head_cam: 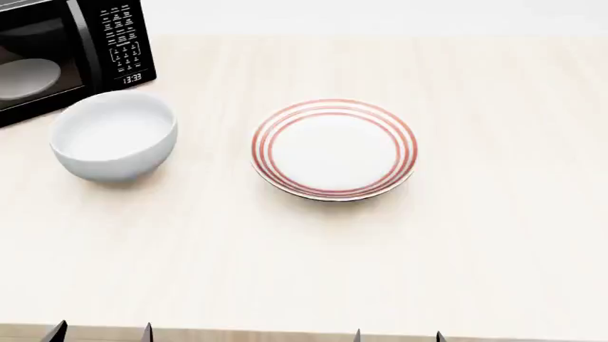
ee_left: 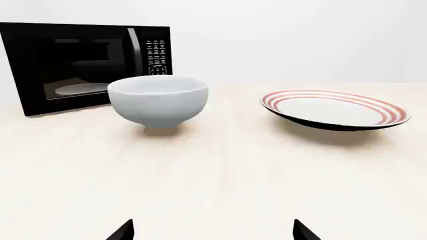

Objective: Put the white bowl to the right of the plate.

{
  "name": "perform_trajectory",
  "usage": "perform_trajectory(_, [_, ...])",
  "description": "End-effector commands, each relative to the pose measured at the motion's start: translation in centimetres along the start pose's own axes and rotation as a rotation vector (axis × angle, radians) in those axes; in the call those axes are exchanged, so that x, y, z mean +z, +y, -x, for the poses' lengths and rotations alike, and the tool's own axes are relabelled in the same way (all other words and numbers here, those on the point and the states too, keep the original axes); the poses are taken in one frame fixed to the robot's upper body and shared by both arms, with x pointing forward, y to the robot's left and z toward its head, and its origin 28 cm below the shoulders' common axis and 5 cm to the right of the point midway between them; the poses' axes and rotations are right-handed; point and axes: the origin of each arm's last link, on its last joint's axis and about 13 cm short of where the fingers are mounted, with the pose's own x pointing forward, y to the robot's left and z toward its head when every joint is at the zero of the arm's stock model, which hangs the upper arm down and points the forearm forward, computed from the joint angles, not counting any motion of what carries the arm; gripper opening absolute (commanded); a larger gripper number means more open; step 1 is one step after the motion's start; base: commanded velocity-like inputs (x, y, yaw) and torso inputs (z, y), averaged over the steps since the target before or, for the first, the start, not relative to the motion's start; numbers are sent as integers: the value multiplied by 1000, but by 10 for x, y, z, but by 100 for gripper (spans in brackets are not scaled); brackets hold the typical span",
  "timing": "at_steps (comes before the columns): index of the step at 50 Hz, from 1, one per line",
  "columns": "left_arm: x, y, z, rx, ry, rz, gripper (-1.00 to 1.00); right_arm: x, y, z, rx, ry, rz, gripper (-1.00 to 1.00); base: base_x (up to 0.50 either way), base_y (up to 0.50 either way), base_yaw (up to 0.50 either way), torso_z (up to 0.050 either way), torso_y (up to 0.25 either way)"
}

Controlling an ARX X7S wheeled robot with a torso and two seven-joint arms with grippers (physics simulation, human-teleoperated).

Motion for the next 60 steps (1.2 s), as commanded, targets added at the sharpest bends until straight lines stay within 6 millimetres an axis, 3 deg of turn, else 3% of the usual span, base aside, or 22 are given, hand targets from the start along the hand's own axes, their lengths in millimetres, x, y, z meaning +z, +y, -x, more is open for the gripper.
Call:
perform_trajectory(1, [-2, 0, -1, 0, 0, 0, 100, -3, 1, -1, 0, -1, 9, 100, 0, 0, 0, 0, 0])
perform_trajectory(8, [11, 7, 3, 19, 14, -5, 100, 12, 2, -1, -118, 3, 60, 100, 0, 0, 0, 0, 0])
perform_trajectory(15, [35, 20, 12, 49, 32, -28, 100, 28, 0, -1, -73, 42, 10, 100, 0, 0, 0, 0, 0])
perform_trajectory(22, [60, 35, 21, 173, 8, -102, 100, 84, 0, -7, -28, -8, 26, 100, 0, 0, 0, 0, 0])
perform_trajectory(33, [74, 44, 26, 212, -38, -82, 100, 130, -2, -15, 54, -76, 47, 100, 0, 0, 0, 0, 0])
perform_trajectory(40, [78, 47, 28, 231, -53, -65, 100, 137, -1, -14, 116, -111, 37, 100, 44, 41, 0, 0, 0])
perform_trajectory(60, [76, 46, 28, 227, -57, -84, 100, 136, -1, -13, 140, -109, 27, 100, 413, 359, 0, 0, 0])
